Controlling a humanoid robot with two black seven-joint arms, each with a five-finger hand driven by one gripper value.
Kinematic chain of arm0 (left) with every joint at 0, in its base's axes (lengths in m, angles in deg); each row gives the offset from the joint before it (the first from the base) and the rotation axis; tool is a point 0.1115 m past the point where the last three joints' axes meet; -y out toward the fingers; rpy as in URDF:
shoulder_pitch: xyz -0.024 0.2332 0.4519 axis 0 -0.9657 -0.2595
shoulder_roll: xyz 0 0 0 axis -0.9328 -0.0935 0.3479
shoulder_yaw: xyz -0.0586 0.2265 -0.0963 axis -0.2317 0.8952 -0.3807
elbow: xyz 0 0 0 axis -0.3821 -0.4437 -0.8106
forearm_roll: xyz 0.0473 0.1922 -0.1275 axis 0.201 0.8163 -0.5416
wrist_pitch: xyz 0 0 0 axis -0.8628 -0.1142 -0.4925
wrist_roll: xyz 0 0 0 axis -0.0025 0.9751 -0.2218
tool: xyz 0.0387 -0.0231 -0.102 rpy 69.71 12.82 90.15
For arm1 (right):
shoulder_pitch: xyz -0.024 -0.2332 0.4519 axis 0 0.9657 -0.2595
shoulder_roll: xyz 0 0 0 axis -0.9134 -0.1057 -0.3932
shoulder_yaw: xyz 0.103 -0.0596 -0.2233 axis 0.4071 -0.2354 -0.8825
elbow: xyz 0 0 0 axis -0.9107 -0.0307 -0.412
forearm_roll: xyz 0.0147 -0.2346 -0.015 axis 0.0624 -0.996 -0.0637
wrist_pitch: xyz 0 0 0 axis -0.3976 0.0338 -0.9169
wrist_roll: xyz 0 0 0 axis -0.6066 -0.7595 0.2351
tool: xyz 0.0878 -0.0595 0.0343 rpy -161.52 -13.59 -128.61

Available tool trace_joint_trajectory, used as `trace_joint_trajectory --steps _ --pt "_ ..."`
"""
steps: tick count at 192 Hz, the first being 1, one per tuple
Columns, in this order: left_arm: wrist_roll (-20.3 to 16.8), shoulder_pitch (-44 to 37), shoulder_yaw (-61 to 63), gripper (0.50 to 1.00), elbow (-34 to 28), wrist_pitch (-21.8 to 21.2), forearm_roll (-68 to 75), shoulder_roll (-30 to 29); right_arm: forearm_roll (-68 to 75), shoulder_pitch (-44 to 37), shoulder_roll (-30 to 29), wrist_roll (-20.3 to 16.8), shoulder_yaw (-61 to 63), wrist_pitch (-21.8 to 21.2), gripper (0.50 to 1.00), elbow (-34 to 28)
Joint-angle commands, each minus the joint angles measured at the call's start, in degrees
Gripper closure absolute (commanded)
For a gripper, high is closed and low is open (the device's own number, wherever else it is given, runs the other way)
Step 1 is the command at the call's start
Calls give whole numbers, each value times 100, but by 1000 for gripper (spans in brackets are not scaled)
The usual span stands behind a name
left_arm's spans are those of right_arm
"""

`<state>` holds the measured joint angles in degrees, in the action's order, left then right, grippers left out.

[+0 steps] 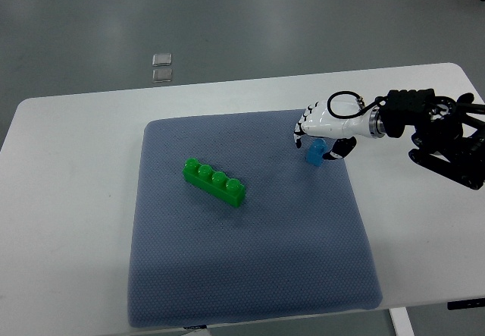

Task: Stack blue block on green block with right hand
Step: 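Close the right hand's fingers around the blue block, then lift the blue block and carry it over the green block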

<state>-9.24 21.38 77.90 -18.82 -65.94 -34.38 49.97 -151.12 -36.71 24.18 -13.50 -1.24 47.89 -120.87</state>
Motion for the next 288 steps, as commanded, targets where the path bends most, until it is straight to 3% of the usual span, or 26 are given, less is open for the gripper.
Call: trace_joint_trajectory --steps 1,41,82,130,205,288 --pt "-1 0 0 500 0 0 0 0 -5 0 0 8 -3 -10 724 0" --pt "-1 0 0 500 0 0 0 0 -5 -9 9 8 -82 -18 744 0" --pt "7 0 0 500 0 0 0 0 -14 -9 9 8 -126 -18 842 0" --pt "-1 0 0 500 0 0 0 0 -14 -26 17 -1 -126 -18 881 0" --pt "-1 0 0 500 0 0 0 0 -5 -237 0 -1 -117 -1 883 -79" --pt "-1 0 0 500 0 0 0 0 65 -967 -264 -45 -108 -203 881 -1292"
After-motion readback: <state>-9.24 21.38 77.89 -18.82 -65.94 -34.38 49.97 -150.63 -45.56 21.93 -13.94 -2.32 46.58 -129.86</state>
